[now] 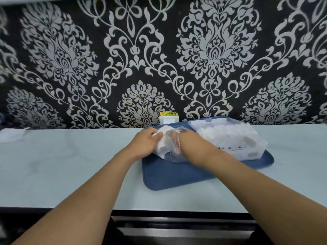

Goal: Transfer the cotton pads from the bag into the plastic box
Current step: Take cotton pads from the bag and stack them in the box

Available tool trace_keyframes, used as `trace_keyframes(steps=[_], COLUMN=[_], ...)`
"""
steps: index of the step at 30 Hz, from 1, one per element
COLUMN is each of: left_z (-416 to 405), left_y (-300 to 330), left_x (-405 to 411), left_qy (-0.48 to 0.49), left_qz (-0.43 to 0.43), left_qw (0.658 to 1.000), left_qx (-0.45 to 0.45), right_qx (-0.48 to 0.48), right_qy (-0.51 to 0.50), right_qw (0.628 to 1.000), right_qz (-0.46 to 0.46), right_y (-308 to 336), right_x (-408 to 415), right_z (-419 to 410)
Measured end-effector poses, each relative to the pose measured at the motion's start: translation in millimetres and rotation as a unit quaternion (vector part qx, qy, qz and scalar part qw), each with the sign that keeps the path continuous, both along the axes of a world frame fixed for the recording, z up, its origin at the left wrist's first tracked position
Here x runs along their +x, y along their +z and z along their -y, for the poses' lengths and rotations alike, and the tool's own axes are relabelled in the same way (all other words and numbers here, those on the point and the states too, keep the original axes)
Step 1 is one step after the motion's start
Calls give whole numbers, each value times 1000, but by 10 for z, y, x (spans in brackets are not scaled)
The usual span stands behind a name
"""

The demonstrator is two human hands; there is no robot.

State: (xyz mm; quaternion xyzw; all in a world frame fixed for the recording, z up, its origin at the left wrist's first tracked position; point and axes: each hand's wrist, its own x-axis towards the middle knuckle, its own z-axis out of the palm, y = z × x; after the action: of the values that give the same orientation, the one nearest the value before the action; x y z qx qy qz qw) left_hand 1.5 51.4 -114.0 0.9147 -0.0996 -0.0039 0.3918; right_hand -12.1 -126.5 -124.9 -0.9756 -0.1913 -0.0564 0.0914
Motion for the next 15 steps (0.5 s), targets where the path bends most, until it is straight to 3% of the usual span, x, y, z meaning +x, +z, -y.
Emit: trace_keyframes(steps=[5,10,15], left_z=[15,-68,-57], left_y=[-6,-25,-29], left_x=[-10,72,51], left_qy=[-40,-37,-40], left_qz=[24,-4,-24], left_qw=[999,999,998], left_qx=[15,-1,-43], right_qx=[8,-70,-89], right_qy=[-13,-28,-24], right_qw=[1000,995,994], right_qz=[15,61,66], right_y=[303,329,378], right_x=[-184,-250,-317], right_z=[54,70,101])
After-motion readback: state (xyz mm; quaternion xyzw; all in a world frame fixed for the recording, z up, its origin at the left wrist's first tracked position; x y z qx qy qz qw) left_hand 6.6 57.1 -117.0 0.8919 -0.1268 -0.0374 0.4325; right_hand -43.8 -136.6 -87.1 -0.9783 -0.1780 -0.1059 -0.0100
